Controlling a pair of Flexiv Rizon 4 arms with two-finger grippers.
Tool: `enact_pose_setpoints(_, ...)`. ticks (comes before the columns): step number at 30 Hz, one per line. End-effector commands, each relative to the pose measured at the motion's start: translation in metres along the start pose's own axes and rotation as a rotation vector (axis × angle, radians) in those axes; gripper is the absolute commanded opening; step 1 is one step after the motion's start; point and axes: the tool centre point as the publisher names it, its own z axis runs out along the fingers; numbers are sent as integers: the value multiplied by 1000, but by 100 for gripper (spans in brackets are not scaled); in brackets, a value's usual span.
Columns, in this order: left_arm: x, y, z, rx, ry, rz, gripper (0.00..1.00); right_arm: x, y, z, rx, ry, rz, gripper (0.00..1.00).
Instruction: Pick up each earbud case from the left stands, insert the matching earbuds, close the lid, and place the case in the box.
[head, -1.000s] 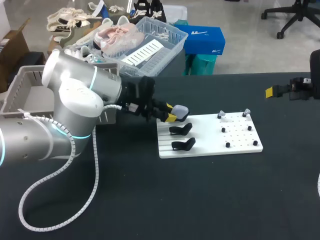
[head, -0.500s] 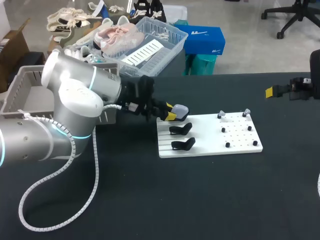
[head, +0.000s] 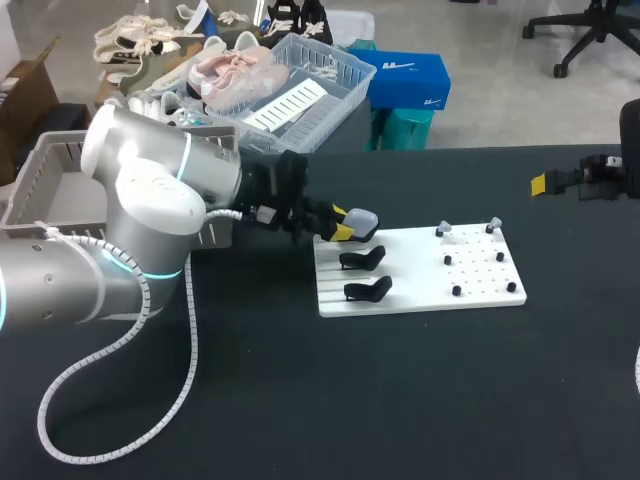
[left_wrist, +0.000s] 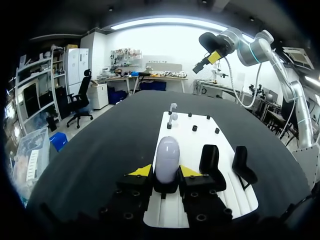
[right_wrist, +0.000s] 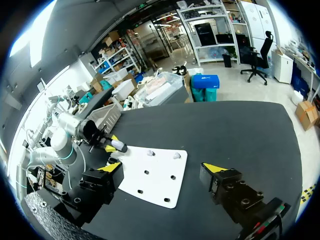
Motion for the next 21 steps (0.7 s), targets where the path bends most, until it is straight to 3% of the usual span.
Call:
enact_pose_setpoints(1, 1, -5, -2, -13, -1, 1, 11, 0, -1, 0, -1, 0, -1, 100)
enact_pose_setpoints(6, 2, -4, -2, -14, 7, -2, 14, 0, -1, 0, -1, 0, -1, 100)
enact_pose_setpoints(11, 3, -3, -1, -14, 12, -6, 43, 0, -1, 0, -1, 0, -1, 100)
enact_pose_setpoints(14, 2, -3, -2, -16, 11, -6, 52, 0, -1, 0, -1, 0, -1, 100)
enact_pose_setpoints(17, 2, -3, -2, -14, 12, -6, 82, 0, -1, 0, -1, 0, -1, 100)
enact_pose_setpoints(19, 2, -3, -2, -14, 11, -6, 80, 0, -1, 0, -1, 0, -1, 100)
enact_pose_setpoints(21, 2, -4, -2, -13, 8, -7, 71, 0, -1, 0, -1, 0, -1, 100)
